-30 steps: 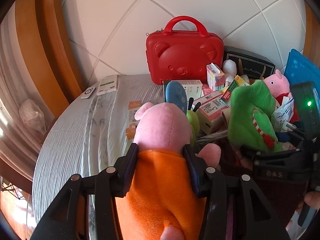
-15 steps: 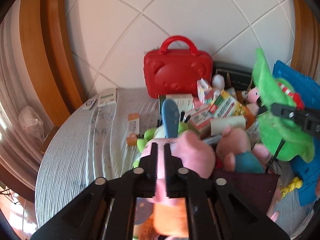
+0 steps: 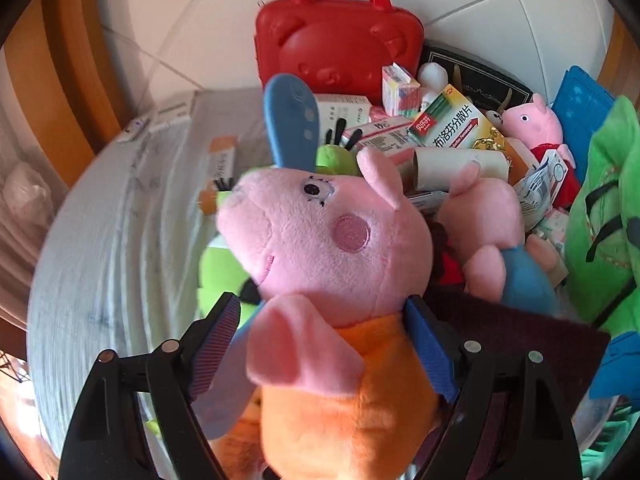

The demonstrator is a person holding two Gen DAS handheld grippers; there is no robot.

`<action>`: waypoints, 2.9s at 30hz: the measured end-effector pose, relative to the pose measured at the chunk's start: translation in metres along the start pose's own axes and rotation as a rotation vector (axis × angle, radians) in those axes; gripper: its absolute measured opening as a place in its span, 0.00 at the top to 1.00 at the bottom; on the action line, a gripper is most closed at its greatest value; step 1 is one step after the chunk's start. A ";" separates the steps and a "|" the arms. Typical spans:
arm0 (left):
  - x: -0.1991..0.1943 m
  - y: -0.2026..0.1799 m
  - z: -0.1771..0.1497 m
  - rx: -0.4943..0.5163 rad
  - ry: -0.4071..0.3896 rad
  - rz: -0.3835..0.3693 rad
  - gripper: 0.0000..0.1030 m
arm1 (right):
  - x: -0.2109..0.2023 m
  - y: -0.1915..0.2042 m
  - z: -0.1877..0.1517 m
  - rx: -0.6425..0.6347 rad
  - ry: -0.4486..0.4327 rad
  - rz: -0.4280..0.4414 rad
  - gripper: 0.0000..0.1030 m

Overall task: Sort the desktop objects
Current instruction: 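Lift the pig plush and green hat and carry both over the blue bin, then open both grippers to drop the pig plush and green hat into the bin, then withdraw both grippers from the bin back toward the pile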

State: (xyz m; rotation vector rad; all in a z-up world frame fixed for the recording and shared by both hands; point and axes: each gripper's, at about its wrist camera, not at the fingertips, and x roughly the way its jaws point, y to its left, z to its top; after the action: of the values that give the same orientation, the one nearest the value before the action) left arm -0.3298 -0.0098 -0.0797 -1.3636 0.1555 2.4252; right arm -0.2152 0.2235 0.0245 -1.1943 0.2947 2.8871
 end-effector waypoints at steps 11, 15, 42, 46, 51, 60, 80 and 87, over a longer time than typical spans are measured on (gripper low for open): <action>-0.033 -0.022 0.005 0.083 -0.096 0.064 0.36 | -0.009 -0.010 0.005 0.025 -0.041 -0.008 0.79; -0.095 -0.029 0.003 0.090 -0.237 0.076 0.36 | -0.053 -0.008 0.011 0.032 -0.150 -0.005 0.79; -0.295 -0.445 0.001 0.410 -0.531 -0.372 0.36 | -0.361 -0.255 -0.029 0.009 -0.274 -0.454 0.79; -0.274 -0.514 -0.005 0.457 -0.444 -0.331 0.36 | -0.348 -0.302 -0.037 -0.014 -0.179 -0.438 0.79; -0.228 -0.555 -0.003 0.470 -0.286 -0.240 0.33 | -0.329 -0.345 -0.050 -0.032 -0.072 -0.398 0.79; -0.202 -0.567 -0.016 0.472 -0.185 -0.119 0.23 | -0.291 -0.379 -0.073 -0.060 0.079 -0.386 0.74; -0.221 -0.552 -0.029 0.434 -0.272 -0.147 0.22 | -0.299 -0.364 -0.069 -0.088 0.050 -0.421 0.00; -0.255 -0.514 -0.040 0.361 -0.426 -0.144 0.09 | -0.316 -0.329 -0.062 -0.084 -0.069 -0.455 0.00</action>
State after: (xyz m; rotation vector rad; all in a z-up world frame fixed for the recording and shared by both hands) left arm 0.0056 0.3948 0.1537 -0.6663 0.3509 2.3571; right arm 0.0773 0.5571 0.1467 -1.0082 -0.0910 2.5531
